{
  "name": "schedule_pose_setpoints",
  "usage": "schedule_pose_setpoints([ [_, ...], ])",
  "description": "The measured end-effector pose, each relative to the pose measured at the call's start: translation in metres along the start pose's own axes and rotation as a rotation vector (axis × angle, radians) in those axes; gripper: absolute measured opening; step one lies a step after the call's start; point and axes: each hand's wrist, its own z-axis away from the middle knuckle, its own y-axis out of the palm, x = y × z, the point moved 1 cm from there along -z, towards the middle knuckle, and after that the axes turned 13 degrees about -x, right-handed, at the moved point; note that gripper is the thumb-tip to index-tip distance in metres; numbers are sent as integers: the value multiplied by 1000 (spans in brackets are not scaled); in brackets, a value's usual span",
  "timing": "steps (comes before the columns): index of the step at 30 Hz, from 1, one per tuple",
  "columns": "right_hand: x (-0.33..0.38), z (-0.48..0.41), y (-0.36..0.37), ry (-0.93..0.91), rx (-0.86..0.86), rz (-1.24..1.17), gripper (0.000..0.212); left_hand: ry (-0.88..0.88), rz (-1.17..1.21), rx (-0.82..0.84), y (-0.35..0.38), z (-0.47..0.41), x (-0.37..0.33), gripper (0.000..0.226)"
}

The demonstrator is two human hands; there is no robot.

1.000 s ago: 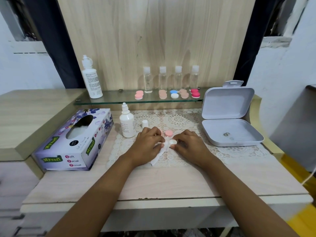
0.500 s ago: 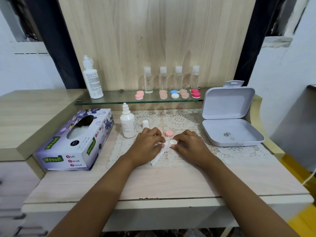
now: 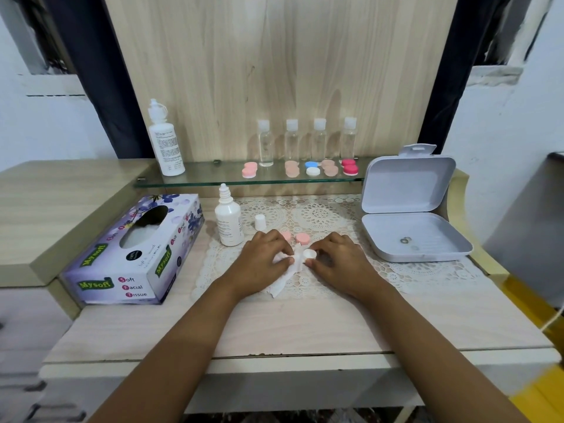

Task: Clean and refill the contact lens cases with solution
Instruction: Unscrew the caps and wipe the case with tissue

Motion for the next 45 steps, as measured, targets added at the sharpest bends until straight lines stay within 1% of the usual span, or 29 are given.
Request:
schedule_pose_setpoints([
  [3,2,1,-1,-6,3,9,46,-142,191,-34,-3,-2,1,6],
  [5,2,1,-1,-12,1,12,50,-240,320,-68,-7,-2,0,3],
  [6,2,2,0,-16,2,12,52,-280,368,-84,-9,-2,-1,5],
  [8,2,2,-1,-23,-4,5,57,-338,422,-124,-11,-2,-2,8],
  [10,5,2,-3,-16,-43,-43,58,-367,441,-182,-12,-2,-4,9],
  [12,8,4,-6,-27,-123,-119,55,-379,471,-237,-12,-2,-9,11],
  [14,10,4,-8,-81,-212,-159,52,-389,523,-254,-12,-2,-15,11],
  [18,12,4,-8,-218,-318,-211,31,-396,620,-196,-9,-3,-23,2],
  [22,12,4,-9,-236,-338,-287,21,-427,707,-140,-7,-2,-26,7],
  [24,15,5,-11,-165,-321,-395,15,-414,704,-132,-6,-1,-26,8],
  [26,17,5,-13,8,-282,-544,10,-390,674,-142,-6,-1,-23,9],
  [28,17,4,-16,163,-245,-680,14,-373,620,-164,-7,-1,-20,10],
  [29,15,2,-18,200,-247,-698,17,-358,593,-179,-7,-1,-19,11],
  [32,12,-1,-21,236,-256,-654,24,-299,428,-221,-5,-2,-14,12],
  [34,11,-2,-20,243,-274,-603,25,-276,317,-192,-2,-3,-9,12],
  [35,10,-3,-19,231,-285,-560,26,-274,281,-156,0,-2,-8,17],
  [38,7,-4,-18,147,-324,-315,33,-271,140,-9,2,-1,-7,39],
  [39,5,-4,-16,113,-324,-234,35,-257,94,23,2,-1,-8,42],
  [42,2,-3,-15,-13,-318,-44,37,-204,27,37,2,0,-9,35],
  [44,0,-2,-13,-88,-270,10,35,-194,30,29,2,0,-8,31],
  [45,-1,-2,-13,-144,-274,39,38,-193,33,31,2,0,-8,30],
])
